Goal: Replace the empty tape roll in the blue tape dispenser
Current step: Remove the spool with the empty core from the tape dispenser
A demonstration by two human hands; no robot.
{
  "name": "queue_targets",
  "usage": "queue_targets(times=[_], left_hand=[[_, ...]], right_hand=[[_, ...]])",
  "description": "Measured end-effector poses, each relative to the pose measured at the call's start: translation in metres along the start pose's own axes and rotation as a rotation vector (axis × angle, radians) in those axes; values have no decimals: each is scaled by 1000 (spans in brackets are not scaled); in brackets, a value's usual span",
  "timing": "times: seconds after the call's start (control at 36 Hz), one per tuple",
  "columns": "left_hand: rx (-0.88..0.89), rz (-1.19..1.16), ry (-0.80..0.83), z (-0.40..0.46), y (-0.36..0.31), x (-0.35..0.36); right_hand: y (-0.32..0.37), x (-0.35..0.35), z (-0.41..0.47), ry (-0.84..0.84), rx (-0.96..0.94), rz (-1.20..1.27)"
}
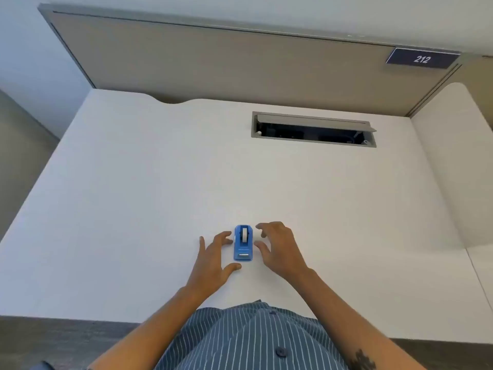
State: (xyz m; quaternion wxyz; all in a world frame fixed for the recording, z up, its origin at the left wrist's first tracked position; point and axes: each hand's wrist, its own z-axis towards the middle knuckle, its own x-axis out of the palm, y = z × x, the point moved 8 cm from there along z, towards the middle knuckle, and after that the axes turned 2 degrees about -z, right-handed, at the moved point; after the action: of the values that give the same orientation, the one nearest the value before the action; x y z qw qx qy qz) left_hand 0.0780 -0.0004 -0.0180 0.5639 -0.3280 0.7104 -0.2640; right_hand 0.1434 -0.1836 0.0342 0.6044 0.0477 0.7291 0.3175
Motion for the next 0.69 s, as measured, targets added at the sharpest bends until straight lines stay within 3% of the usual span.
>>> queue_targets(times=[0.25, 0.69], left_hand=[[34, -78, 29, 10, -15, -6], [47, -129, 65, 24, -11, 4]], right_hand=[[17, 18, 20, 163, -5, 80], [20, 27, 28, 156, -15, 28]])
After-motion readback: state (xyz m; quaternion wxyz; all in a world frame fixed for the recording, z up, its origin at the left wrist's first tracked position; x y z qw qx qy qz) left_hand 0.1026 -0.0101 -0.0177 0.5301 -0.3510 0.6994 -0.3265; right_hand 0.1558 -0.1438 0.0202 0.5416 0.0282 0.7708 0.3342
